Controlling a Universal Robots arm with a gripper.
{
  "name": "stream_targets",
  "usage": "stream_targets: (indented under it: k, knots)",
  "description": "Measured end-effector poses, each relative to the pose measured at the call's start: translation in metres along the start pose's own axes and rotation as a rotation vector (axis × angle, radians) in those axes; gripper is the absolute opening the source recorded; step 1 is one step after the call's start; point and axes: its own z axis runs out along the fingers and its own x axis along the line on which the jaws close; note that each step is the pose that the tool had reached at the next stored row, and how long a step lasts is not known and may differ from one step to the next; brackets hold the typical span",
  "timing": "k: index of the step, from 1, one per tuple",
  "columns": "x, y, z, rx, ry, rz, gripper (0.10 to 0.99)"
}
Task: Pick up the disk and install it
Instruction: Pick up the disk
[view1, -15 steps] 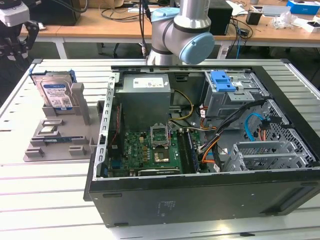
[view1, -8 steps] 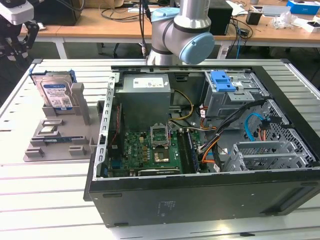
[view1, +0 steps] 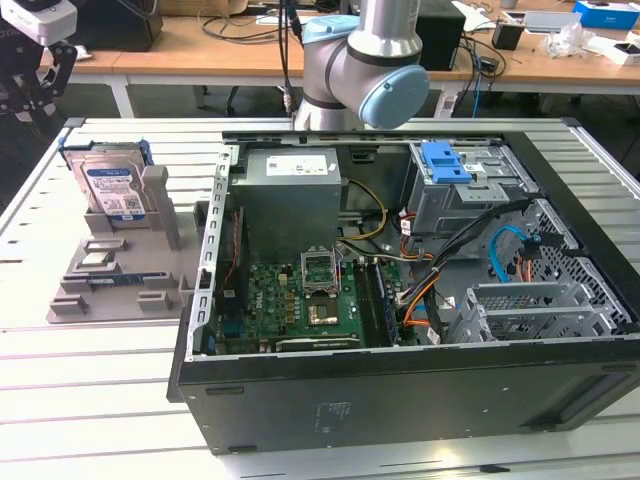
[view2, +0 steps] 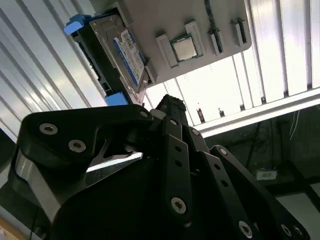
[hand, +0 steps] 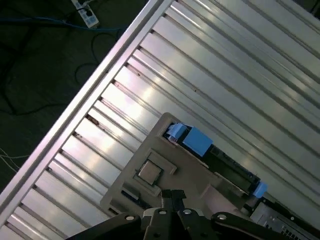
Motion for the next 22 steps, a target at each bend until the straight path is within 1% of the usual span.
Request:
stream_targets:
  k: [2,3,5,6,8,14,19,22]
  knots:
    - [-0.0001,-0.0001,0.0001,0.000,0.0026,-0.047,0.106]
    - [-0.0001,-0.0001,0.0000,0.001,0.0052,-0.070,0.106]
    - [0.0000,0.0000,0.0000,0.004,0.0088,-0.097,0.106]
    - [0.0000,0.0000,0.0000,0.005,0.0114,-0.122,0.106]
    - [-0.0001,0.0001,0.0000,0.007,0.0141,-0.146,0.106]
    - [-0.0001,0.0001,0.0000,0.006,0.0170,-0.228,0.106]
    - [-0.0001,0.0001,0.0000,0.005,0.0186,-0.279,0.106]
    - [-0.0001,0.0001,0.0000,0.004,0.0200,-0.319,0.106]
